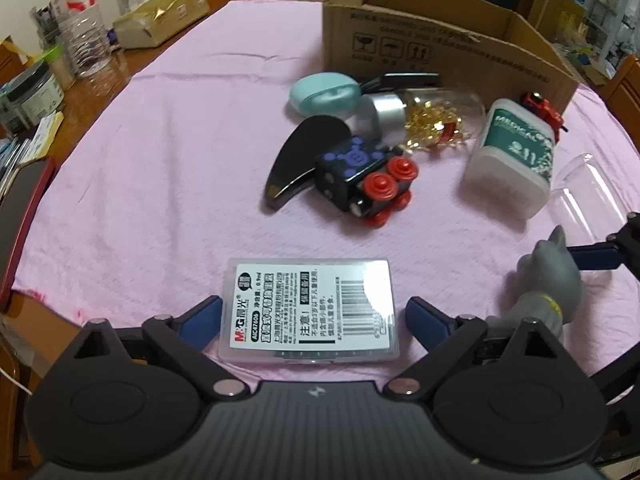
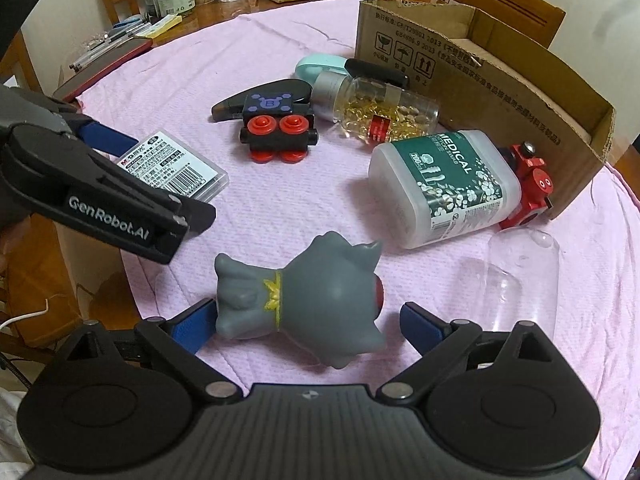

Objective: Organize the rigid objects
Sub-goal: 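Grasp the white pen-refill box with the left gripper while the right gripper lifts the cat, then carry both items over the cardboard box and release the white box from the left gripper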

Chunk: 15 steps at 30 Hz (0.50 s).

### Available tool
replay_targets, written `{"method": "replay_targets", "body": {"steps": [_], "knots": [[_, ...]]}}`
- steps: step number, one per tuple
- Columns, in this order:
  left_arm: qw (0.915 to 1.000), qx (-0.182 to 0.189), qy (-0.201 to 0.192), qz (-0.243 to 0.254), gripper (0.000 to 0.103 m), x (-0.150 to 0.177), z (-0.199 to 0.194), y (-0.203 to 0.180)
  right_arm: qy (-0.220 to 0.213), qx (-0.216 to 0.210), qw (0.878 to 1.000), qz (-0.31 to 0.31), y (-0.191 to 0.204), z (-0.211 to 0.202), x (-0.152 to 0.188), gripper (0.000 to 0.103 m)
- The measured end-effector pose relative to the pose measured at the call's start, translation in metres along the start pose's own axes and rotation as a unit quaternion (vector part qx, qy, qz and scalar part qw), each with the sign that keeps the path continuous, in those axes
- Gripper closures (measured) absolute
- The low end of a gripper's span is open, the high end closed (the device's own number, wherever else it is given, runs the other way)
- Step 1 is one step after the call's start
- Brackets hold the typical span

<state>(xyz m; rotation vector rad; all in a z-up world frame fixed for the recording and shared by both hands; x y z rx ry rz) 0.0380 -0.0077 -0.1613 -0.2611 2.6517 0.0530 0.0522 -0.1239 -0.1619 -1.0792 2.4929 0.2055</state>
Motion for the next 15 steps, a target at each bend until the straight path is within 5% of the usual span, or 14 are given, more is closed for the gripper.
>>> {"method": "replay_targets", "body": {"steps": [11, 15], "knots": [[0.9984, 0.020, -0.011, 0.053, 0.000, -0.0025, 0.0040, -0.0024, -0.007, -0.006, 1.000, -0.008, 0.0047, 0.0002, -0.0039, 0.005], [0.9981, 0.022, -0.006, 0.056, 0.001, -0.0043, 0.0047, -0.0021, -0.007, -0.008, 1.000, -0.012, 0.0064, 0.0004, -0.0063, 0.013]]}}
Point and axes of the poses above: each gripper's, at about its wrist camera, not at the fingertips, and z roughly the way its jaws point, y to its left, x to its underside, the point moved 2 cm from there along z, roughly the way its jaws point, and after that the axes turned 2 degrees about y, right-handed, at the moved point
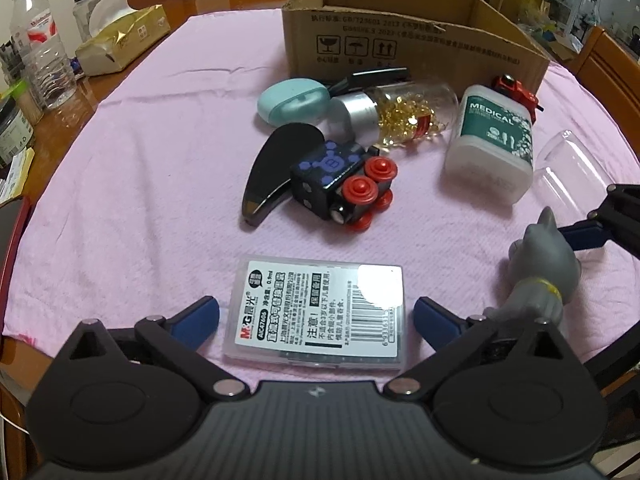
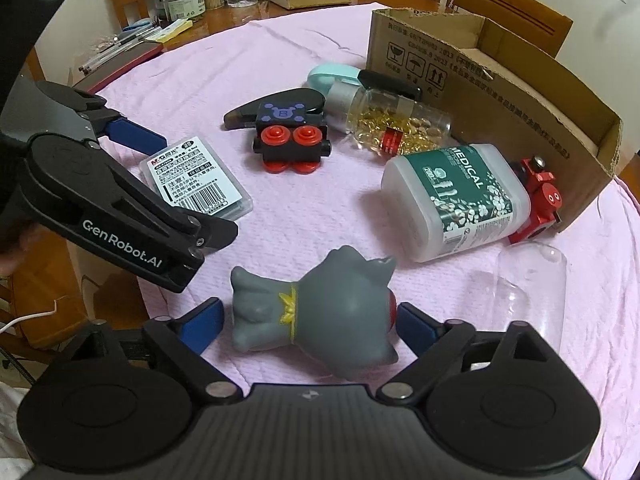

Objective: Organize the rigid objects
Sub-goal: 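Carry both items over the cardboard box and release the white box from the left gripper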

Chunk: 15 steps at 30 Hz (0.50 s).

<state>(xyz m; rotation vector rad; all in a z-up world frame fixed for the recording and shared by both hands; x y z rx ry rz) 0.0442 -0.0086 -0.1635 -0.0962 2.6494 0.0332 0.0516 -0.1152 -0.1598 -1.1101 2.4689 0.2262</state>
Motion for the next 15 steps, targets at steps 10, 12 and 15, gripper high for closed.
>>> {"method": "replay_targets", "body": {"steps": [10, 12, 15], "knots": [[0.9992, 0.020, 0.006, 0.034, 0.014, -0.0033, -0.0042, -0.0014, 0.000, 0.013, 1.000, 0.004, -0.0015, -0.0036, -0.0033, 0.025], [0.9989, 0.023, 0.011, 0.040, 0.014, -0.0044, -0.0039, -0.0007, 0.001, 0.011, 1.000, 0.014, -0.0030, -0.0048, -0.0042, 0.026], [0.9980, 0.031, 0.018, 0.052, 0.014, -0.0072, -0.0055, 0.0012, 0.004, 0.010, 1.000, 0.025, -0.0050, -0.0067, -0.0054, 0.026]]}}
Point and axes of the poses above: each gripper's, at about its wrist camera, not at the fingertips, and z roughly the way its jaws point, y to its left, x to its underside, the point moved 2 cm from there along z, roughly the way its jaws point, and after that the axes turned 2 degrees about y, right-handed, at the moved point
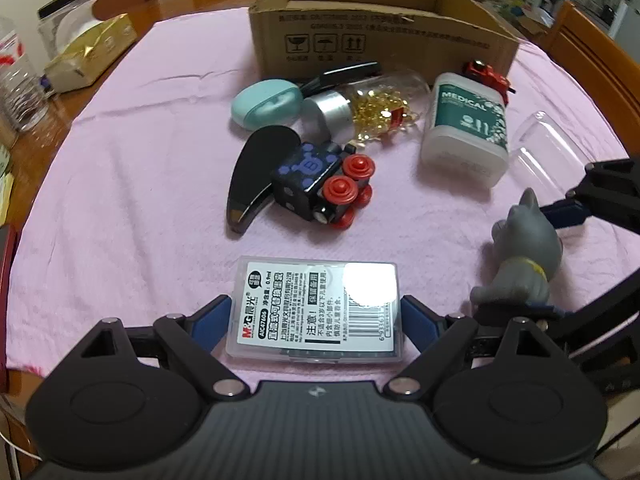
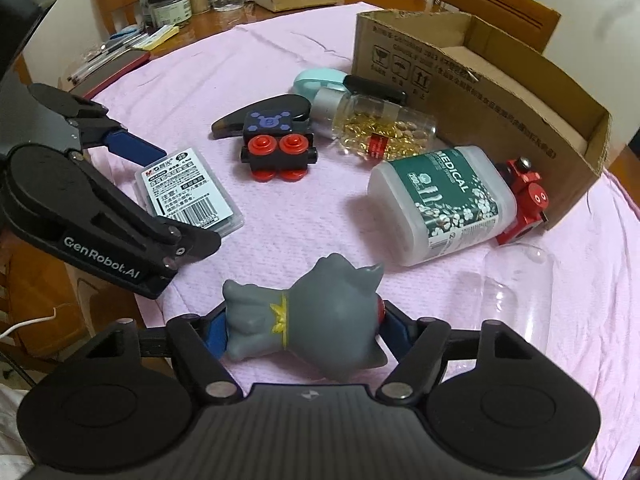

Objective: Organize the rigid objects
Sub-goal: 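Carry both items over the cardboard box and release the white box from the left gripper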

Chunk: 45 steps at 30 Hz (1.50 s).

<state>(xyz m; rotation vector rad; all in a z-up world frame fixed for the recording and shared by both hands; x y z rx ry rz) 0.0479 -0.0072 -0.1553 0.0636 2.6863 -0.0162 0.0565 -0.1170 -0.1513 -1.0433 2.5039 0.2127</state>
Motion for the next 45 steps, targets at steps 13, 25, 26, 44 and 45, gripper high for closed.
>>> {"method": "replay_targets", "body": {"steps": [13, 25, 26, 44, 45], "knots": [[0.9924, 0.052, -0.005, 0.111, 0.014, -0.044, -0.045, 0.019, -0.020, 0.021, 0.998, 0.057, -0.009, -0.036, -0.030, 0.026], [0.9695, 0.100, -0.070, 0.213, 0.014, -0.128, -0.074, 0.031, -0.069, 0.090, 0.982, 0.154, -0.028, -0.081, -0.073, 0.026], [0.9691, 0.103, -0.073, 0.212, 0.014, -0.136, -0.073, 0.031, -0.073, 0.093, 0.980, 0.161, -0.031, -0.084, -0.076, 0.026], [0.9765, 0.077, -0.107, 0.170, 0.014, -0.269, -0.009, 0.008, -0.119, 0.097, 0.973, 0.173, -0.115, -0.088, -0.131, 0.026], [0.9772, 0.070, -0.109, 0.168, 0.014, -0.276, -0.003, 0.006, -0.119, 0.097, 0.973, 0.174, -0.119, -0.086, -0.133, 0.026]]}}
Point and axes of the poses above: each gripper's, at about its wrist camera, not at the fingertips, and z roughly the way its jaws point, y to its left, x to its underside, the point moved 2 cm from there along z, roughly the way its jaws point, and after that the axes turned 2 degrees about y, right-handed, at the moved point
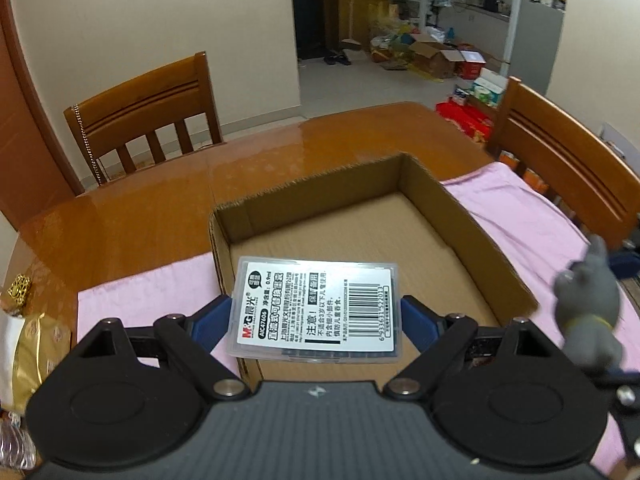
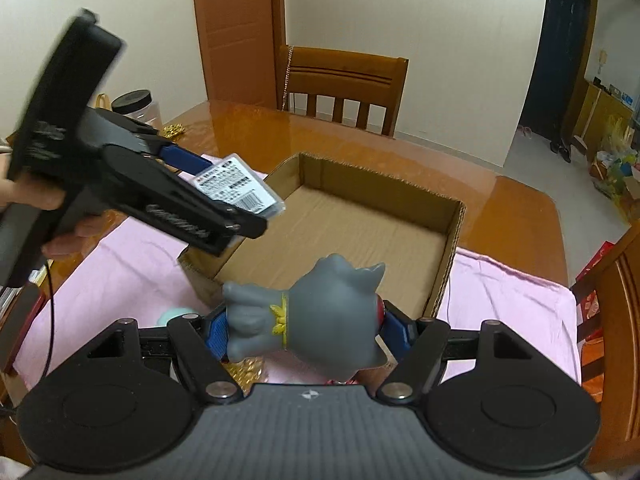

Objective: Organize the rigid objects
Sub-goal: 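Carry both items over the cardboard box and release the white box from the left gripper, then lower the grey cat into the cardboard box and open the right gripper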

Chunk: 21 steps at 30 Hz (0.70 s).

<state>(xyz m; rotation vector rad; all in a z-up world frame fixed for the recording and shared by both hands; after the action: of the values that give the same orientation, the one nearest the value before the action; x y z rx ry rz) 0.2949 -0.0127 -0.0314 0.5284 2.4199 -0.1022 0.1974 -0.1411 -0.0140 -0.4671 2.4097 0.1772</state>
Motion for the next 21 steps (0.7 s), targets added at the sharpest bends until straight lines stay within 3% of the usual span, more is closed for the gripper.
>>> {"method": "replay_targets", "body": {"steps": [4, 9, 13, 21], "knots": [[0.9996, -0.024, -0.011, -0.013, 0.013, -0.016, 0.025, 0.008, 0.001, 0.000, 1.000, -0.002, -0.010, 0.008, -0.007, 0.026], [0.9981, -0.026, -0.005, -0.056, 0.012, -0.018, 0.044, 0.026, 0.007, 0.002, 1.000, 0.003, -0.017, 0.020, -0.011, 0.026], [0.9975, -0.020, -0.001, -0.068, 0.006, -0.007, 0.037, 0.032, 0.011, 0.001, 1.000, 0.008, -0.021, 0.026, -0.012, 0.026], [0.9968, -0.008, 0.018, -0.078, 0.005, 0.021, 0.006, 0.040, 0.018, 0.003, 1.000, 0.006, -0.028, 0.040, -0.026, 0.026]]}}
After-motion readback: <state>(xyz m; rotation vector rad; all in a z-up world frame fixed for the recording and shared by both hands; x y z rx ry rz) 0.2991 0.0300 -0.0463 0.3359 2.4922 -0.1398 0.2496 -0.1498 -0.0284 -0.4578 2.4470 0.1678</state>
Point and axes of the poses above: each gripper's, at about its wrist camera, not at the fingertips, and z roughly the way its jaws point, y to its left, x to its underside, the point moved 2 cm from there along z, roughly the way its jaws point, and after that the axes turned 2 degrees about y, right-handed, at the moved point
